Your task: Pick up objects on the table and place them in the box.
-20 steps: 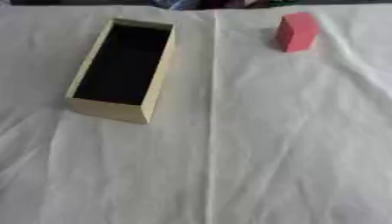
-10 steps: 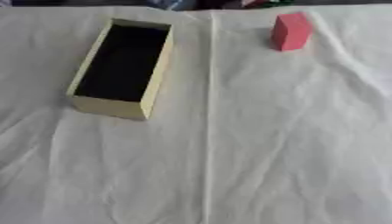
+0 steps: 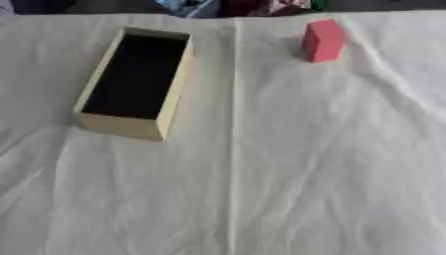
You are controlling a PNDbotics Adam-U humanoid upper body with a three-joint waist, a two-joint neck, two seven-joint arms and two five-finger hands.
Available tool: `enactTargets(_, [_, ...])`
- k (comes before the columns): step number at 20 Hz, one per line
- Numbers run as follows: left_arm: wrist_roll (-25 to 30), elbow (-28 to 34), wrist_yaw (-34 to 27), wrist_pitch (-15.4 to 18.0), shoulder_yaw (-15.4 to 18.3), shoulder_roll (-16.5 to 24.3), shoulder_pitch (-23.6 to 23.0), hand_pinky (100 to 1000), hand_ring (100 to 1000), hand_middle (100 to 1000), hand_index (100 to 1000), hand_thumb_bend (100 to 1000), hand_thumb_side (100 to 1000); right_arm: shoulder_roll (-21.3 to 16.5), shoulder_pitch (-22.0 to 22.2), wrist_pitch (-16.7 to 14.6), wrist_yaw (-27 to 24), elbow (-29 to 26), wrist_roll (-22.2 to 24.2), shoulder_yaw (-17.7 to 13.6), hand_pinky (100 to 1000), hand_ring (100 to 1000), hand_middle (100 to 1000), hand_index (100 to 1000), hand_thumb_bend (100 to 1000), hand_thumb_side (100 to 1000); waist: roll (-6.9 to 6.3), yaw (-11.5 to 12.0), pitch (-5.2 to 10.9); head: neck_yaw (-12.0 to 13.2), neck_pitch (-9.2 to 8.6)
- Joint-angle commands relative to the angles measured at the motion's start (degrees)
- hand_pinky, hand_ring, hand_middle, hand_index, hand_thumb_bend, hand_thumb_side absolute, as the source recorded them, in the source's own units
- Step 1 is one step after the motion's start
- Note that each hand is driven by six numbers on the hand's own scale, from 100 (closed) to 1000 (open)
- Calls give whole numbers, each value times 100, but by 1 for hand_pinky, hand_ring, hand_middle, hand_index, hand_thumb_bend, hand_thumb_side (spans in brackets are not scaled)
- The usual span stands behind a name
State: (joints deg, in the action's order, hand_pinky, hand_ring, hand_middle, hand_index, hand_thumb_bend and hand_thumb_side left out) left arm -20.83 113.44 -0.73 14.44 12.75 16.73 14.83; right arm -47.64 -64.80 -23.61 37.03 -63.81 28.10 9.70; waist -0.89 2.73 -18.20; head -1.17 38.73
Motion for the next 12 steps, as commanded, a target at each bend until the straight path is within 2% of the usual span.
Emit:
enactTargets(1, [34,116,-29,2,-9,167,32,568,550,543,690,100,111,186,-290,-238,414,396,132,39,879,901,935,926,110,538,67,9,216,-39,-18])
enactTargets(6, [63,116,-46,-5,-23,167,50,567,550,543,691,100,109,531,-530,-449,791,877,254,23,883,907,938,928,138,537,69,35,218,-69,-24])
enactTargets(12, [83,116,-57,-10,-32,160,55,567,550,543,690,100,110,725,-649,-619,982,1184,343,6,890,918,955,941,192,553,73,53,211,-94,-37])
